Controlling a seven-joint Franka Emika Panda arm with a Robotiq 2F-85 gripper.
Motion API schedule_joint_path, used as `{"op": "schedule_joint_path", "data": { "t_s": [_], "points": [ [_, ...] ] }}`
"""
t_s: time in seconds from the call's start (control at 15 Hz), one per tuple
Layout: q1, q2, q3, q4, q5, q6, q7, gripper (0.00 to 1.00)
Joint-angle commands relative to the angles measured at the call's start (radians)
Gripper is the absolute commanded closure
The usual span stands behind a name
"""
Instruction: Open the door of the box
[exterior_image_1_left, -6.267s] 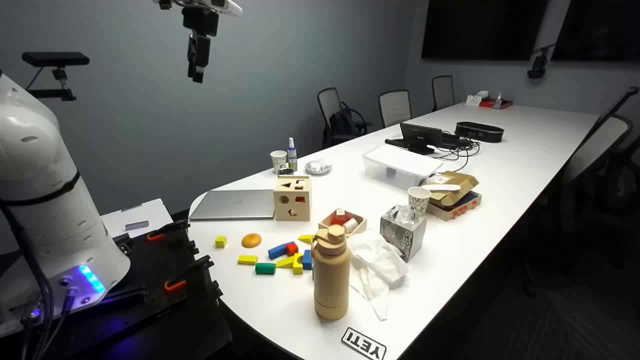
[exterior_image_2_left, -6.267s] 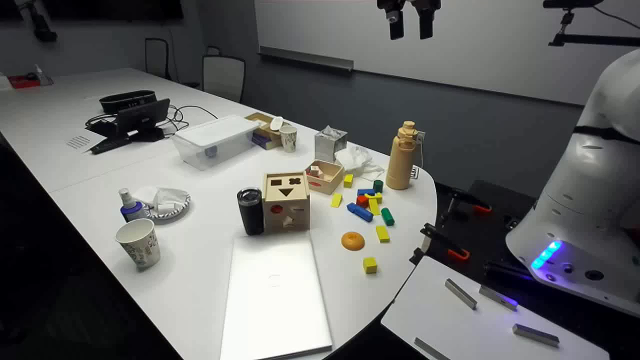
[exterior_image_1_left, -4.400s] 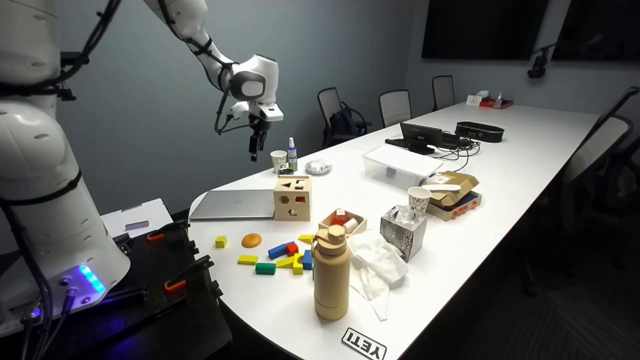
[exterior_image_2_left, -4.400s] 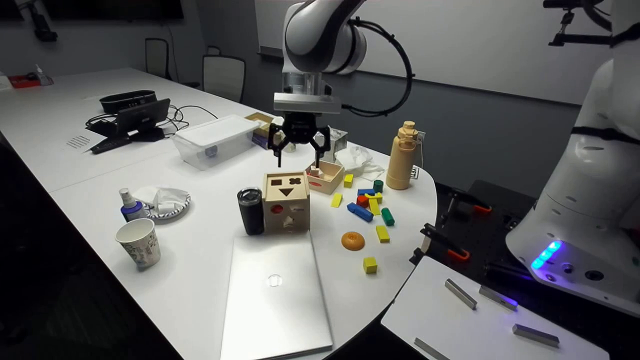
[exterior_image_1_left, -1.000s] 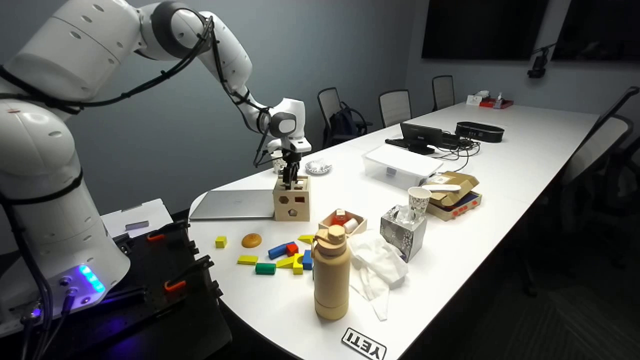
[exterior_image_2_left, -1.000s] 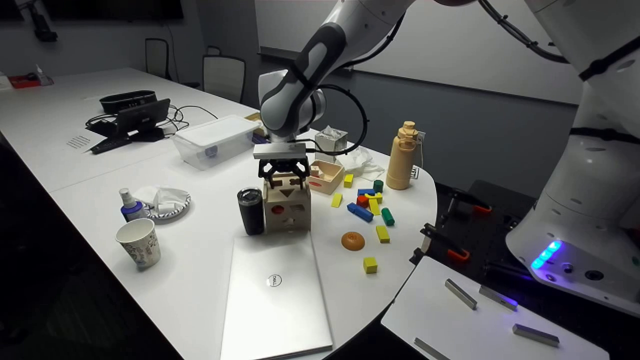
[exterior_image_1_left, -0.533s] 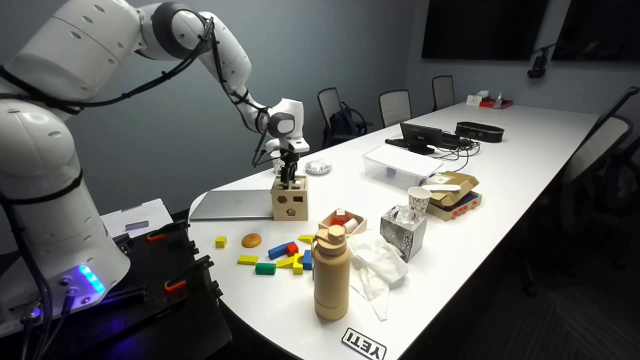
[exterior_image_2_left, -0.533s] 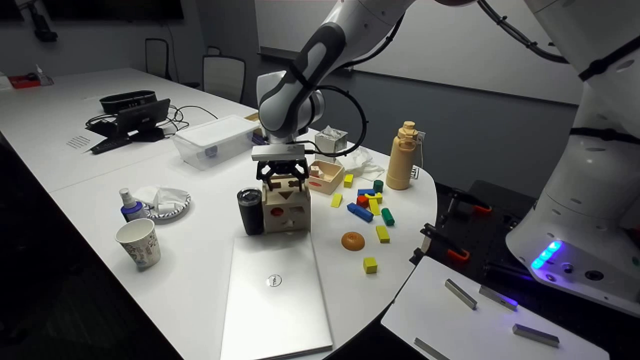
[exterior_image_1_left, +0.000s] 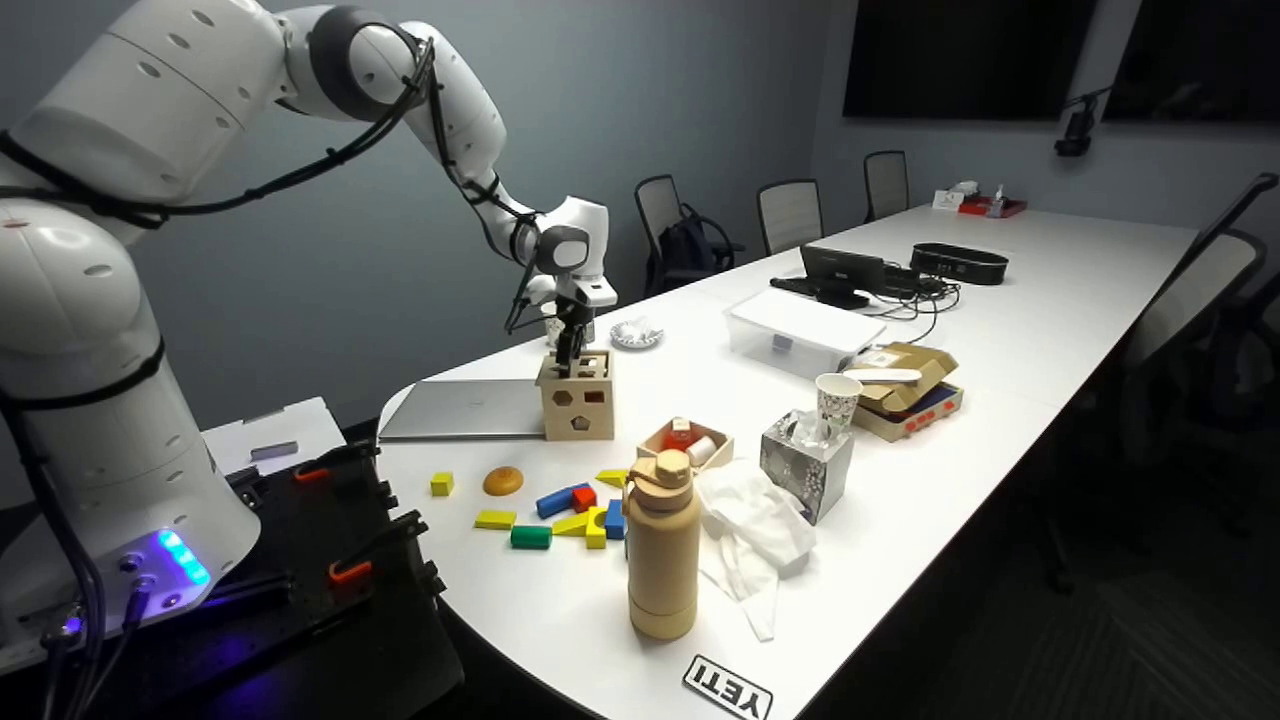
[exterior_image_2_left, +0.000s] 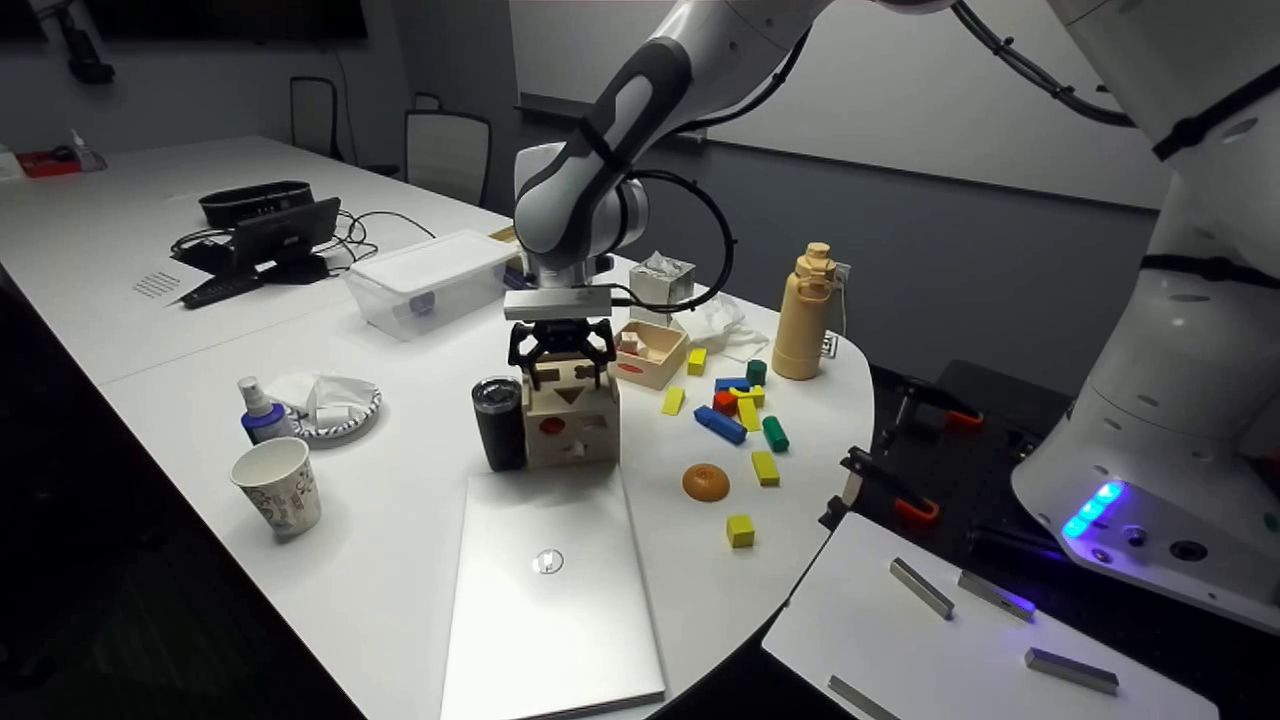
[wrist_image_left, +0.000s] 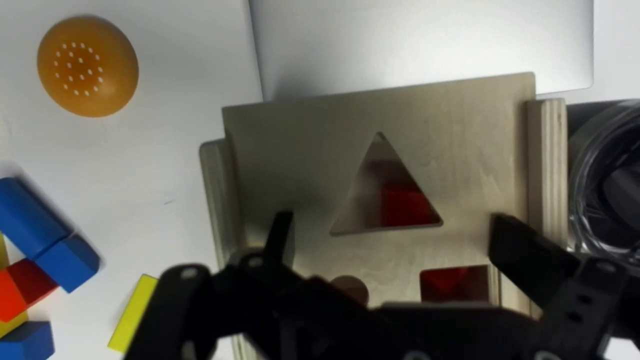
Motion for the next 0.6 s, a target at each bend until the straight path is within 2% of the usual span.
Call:
{"op": "schedule_joint_path", "data": {
  "t_s": [0.0,0.53],
  "points": [
    [-0.023,-0.002,0.048,0.007,0.054,-0.050,-0.076,0.00],
    [-0.022,0.009,0.056,0.016,0.092,-0.099,-0.113,0.00]
  ]
}}
